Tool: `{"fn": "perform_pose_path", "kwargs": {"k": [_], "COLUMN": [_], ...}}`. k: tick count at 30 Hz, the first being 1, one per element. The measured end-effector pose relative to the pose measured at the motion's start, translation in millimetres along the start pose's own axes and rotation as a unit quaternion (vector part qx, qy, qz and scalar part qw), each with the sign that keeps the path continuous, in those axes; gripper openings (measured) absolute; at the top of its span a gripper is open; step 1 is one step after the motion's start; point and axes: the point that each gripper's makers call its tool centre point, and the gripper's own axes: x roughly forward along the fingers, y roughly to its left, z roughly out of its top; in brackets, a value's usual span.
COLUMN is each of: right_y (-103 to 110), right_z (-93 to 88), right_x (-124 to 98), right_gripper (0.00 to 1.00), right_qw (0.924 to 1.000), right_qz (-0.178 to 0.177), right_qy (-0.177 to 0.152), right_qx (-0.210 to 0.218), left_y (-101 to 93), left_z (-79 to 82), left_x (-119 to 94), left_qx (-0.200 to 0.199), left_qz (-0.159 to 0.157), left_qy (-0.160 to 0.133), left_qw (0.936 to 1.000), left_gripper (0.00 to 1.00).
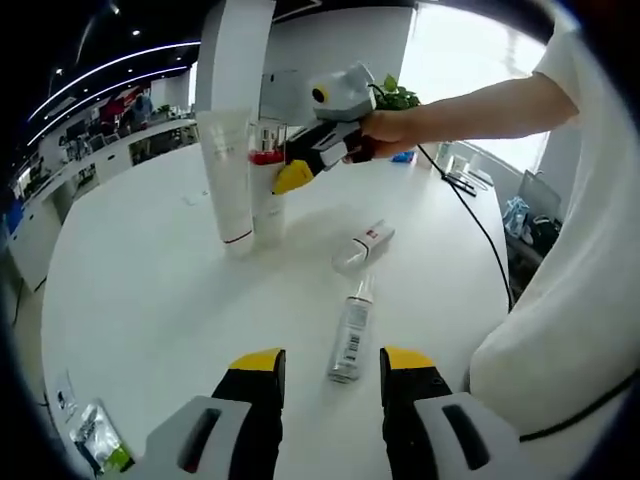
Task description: Arrange the skincare products in the storage area until every visible bottle or jar stands upright without overlapping.
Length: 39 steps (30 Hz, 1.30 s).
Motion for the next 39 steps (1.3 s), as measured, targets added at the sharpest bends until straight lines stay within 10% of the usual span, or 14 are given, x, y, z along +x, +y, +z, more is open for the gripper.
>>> {"fn": "perform_pose_path", "kwargs": {"k": [23,34,39], "right_y": [7,8,20], "right_z": [2.0,-13.9,-21.7], "right_x": [4,-9,-27], "right_gripper": [0.28,0.36,0.41], "right_qw": [0.9977,0.9998,0.9878], "right_qz": [0.053,0.008,-0.034], "right_qy": [-0.009,-0.007,-0.046], "right_qx": [-0.042,0.018,0.145], "left_y": [-4.7,-9.2,-20.0], "left_z": [-3.2,-4.4,-8.3], "left_x": [1,2,1], "left_qx": [-0.007,0.0,0.003], "left_qz": [-0.005,-0.009,-0.018], "left_qy": [0.009,0.014,0.015], "left_qw": [0.9999,0.9999,0.9997], "left_gripper": [0.39,0.39,0.39]}}
